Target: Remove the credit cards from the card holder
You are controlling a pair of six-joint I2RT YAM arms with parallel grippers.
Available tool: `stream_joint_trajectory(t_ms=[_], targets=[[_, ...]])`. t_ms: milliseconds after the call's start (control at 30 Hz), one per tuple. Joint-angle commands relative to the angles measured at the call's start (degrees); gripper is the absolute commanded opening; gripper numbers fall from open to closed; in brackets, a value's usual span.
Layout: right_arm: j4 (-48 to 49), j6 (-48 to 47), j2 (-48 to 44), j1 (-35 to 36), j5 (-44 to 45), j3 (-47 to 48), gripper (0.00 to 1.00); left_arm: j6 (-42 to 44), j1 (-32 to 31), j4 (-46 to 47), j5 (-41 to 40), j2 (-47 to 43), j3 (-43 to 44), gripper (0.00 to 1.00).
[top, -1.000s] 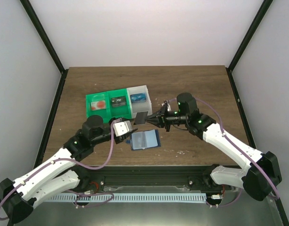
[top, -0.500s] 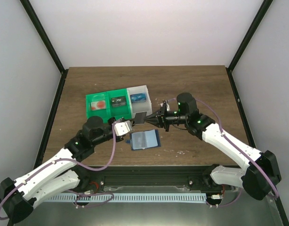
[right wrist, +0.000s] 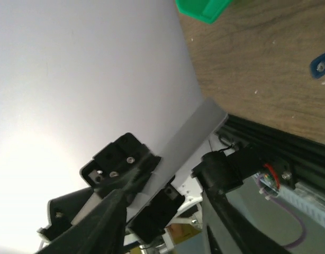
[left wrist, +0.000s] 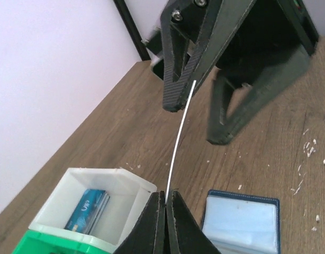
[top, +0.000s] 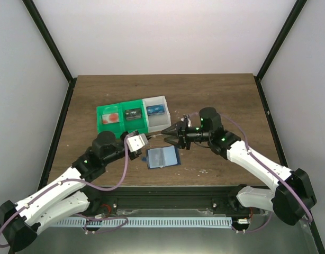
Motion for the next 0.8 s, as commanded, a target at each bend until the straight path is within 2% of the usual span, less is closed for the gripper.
stream_joint_trajectory(t_ms=[0, 133, 267, 367, 533, 700, 767], targets=[[4.1, -0.8, -2.0, -0.2, 1.4, -3.0, 0.5, -11.3, -0.1, 1.3, -4.3, 1.7, 2.7, 0.0], [5.7, -4.0, -3.1, -0.3, 2.7, -4.7, 0.74, -20.0, 0.4, 1.9, -4.8, 2.5, 2.8, 0.0], [8.0, -10.5, -4.5, -0.3, 3.6, -6.1, 0.88, -29.5, 3.4, 4.9, -4.7, 1.8, 1.3, 0.0], [7.3, -14.1, -6.4, -0.2, 5.8, -6.6, 0.99, -37.1, 8.9, 6.4, -4.4, 1.6, 0.2, 0.0], [4.7, -16.8, -8.6, -0.2, 7.5, -6.5, 1.0, -49.1, 14.1, 3.4, -11.8, 3.2, 2.5, 0.0], [4.7, -18.0, -9.4, -0.2, 6.9, -7.1, 1.0, -62.4, 17.4, -3.0, -19.3, 9.4, 8.4, 0.0], [4.6, -18.6, -9.6, -0.2, 6.7, -7.2, 1.0, -66.8, 18.8, -5.0, -18.5, 13.0, 10.8, 0.0]])
